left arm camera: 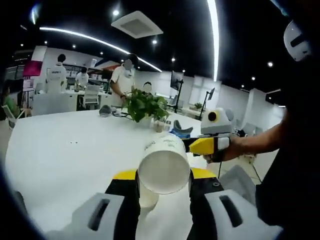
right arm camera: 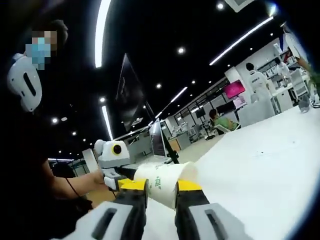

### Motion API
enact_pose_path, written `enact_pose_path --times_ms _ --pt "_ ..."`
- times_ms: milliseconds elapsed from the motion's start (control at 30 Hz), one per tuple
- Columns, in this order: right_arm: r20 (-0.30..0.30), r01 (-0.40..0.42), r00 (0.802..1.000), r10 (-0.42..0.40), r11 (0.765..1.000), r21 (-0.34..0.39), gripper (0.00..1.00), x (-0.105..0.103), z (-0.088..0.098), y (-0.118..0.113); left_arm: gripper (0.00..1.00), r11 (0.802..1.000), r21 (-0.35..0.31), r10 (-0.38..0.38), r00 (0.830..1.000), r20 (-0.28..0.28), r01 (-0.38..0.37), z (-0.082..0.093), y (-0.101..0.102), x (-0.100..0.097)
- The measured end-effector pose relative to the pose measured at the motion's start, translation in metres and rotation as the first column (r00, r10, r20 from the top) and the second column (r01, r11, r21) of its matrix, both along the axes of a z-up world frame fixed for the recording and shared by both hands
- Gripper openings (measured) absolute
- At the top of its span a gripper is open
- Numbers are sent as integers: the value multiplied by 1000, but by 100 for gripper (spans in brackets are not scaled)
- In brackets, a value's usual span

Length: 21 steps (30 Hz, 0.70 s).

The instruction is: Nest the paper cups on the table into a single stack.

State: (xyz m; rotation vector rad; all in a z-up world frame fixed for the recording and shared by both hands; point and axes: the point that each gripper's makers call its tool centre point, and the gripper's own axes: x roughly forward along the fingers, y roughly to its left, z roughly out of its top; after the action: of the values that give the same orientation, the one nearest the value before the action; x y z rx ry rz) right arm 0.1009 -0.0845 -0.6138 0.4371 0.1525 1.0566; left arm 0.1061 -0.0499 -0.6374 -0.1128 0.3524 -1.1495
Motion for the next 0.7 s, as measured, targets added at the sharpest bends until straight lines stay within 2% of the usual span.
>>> enact_pose_path --times_ms 200,500,700 --pt "26 -14 1000 13 1000 24 7 0 9 -3 35 1000 -6 13 1000 -6 -13 -6 0 -4" --pt "34 -91 995 91 996 -6 3 -10 7 5 34 1000 7 16 1000 -22 -16 -15 4 -8" --pt "44 -135 990 135 991 0 0 -17 12 13 31 999 28 30 1000 -8 -30 -17 5 -7"
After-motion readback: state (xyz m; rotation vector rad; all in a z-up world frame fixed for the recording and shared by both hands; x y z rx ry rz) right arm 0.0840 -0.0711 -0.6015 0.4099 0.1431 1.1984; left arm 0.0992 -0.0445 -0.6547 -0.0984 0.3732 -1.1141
